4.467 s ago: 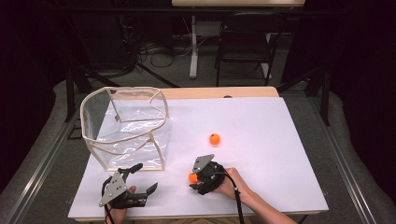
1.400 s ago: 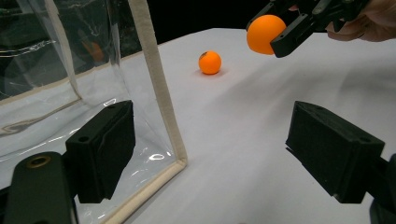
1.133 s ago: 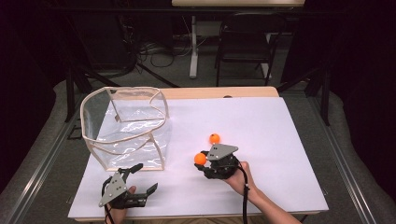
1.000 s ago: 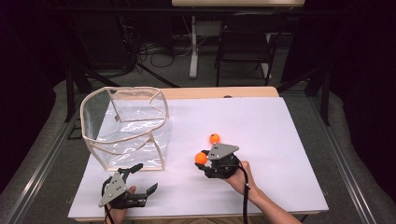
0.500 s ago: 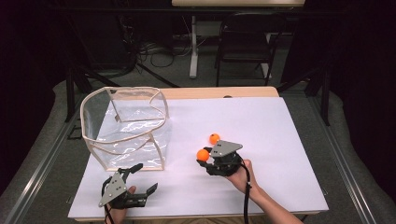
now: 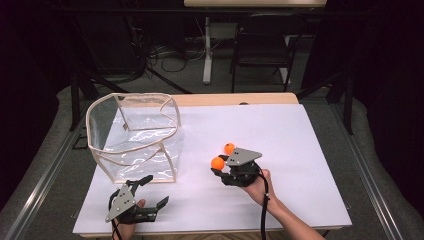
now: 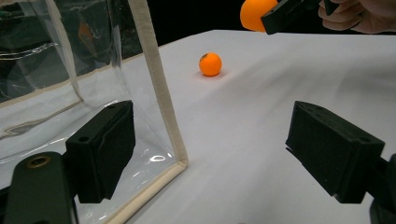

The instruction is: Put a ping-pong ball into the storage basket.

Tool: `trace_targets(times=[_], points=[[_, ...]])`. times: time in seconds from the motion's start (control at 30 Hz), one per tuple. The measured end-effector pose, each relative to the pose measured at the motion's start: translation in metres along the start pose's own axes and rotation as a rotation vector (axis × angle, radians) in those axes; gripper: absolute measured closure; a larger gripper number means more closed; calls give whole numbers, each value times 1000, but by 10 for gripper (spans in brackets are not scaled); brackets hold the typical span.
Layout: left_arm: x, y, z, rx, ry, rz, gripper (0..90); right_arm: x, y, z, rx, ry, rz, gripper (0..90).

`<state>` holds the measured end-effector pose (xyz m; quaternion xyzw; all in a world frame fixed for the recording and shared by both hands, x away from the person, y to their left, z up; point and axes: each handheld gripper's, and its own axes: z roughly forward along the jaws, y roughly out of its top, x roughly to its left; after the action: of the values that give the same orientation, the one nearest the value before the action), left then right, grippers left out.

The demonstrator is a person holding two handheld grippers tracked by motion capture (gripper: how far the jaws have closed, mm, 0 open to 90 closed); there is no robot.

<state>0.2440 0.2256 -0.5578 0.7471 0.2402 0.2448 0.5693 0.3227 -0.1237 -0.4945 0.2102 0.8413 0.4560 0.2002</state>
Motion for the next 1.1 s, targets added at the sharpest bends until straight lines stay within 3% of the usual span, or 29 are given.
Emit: trace_targets(times=[1.1], points=[[0,0,1,0,-3,0,155,-9,15,0,-21,-15,3,508]])
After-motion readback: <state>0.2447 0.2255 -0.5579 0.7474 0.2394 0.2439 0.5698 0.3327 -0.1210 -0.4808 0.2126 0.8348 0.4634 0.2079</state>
